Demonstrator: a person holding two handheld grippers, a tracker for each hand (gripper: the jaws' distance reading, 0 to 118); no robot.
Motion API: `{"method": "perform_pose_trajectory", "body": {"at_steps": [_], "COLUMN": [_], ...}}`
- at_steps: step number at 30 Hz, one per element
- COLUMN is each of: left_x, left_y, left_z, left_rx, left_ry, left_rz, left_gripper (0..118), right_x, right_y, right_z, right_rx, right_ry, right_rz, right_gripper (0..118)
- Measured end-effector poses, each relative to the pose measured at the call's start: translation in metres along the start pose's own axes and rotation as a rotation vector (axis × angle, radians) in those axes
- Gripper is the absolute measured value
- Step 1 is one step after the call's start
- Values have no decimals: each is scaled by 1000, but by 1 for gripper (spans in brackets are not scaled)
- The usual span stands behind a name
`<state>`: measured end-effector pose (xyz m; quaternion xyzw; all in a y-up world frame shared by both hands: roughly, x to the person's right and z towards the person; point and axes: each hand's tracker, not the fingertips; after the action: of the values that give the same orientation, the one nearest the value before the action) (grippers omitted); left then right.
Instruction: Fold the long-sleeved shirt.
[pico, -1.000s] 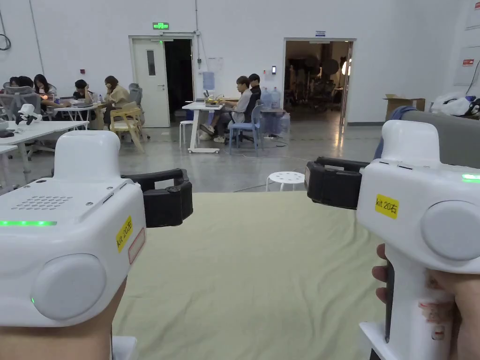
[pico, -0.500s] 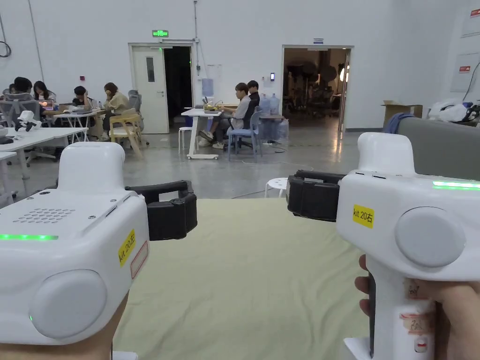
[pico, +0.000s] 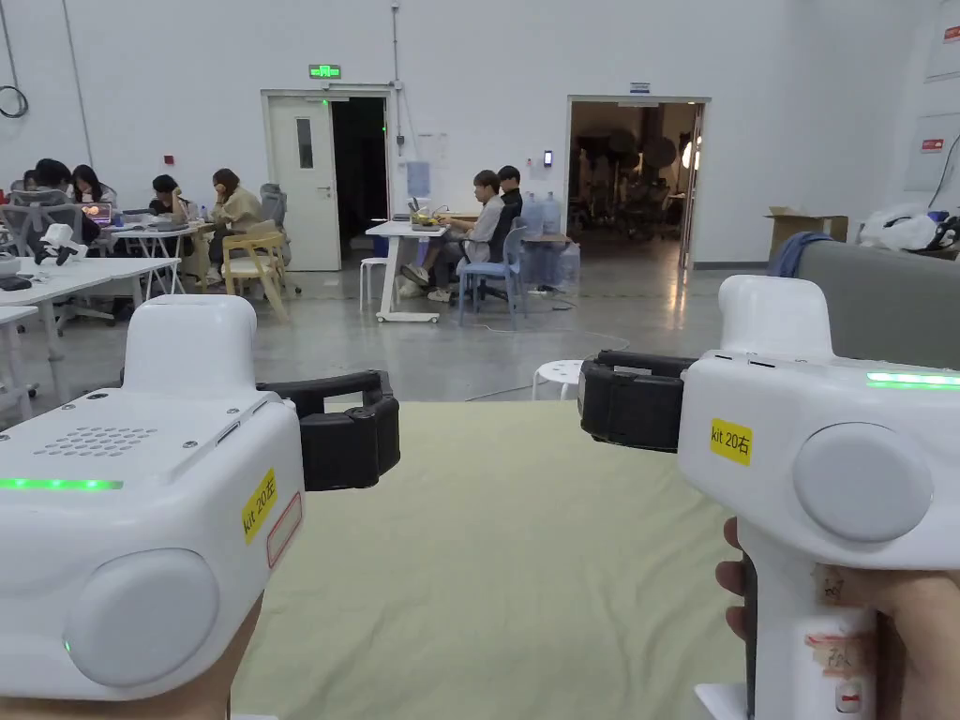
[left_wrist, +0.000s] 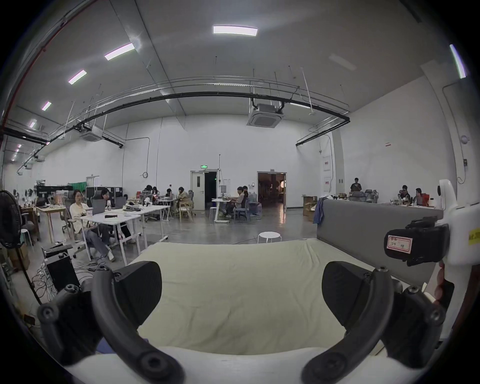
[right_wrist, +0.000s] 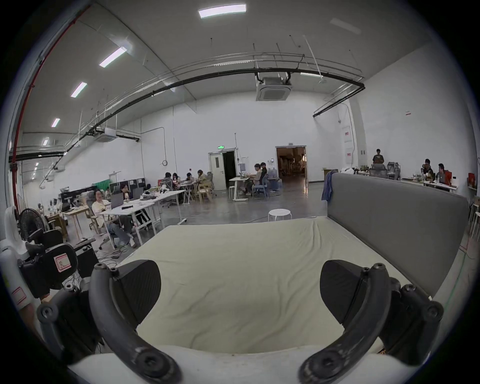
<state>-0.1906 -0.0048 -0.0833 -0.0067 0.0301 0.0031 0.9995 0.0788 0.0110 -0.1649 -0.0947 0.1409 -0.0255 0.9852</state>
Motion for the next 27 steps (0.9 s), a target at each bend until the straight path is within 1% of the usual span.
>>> {"method": "perform_pose_trajectory", "body": {"at_steps": [8, 13, 27], "left_x": [-3, -2, 2], "left_y": [2, -1, -2], "left_z": [2, 5, 5], "left_rx": [10, 9, 12], "left_ry": [11, 4, -1], "left_rz": [-1, -3, 2], "left_gripper": [118, 118, 118], "right_x": [-4, -4, -3], "right_y": [0, -1, 0], "right_z": [1, 2, 3], "right_rx": [1, 3, 11], "right_ry": [-3, -25, -28], "right_rz": [7, 19, 14], "right_gripper": [118, 118, 118]}}
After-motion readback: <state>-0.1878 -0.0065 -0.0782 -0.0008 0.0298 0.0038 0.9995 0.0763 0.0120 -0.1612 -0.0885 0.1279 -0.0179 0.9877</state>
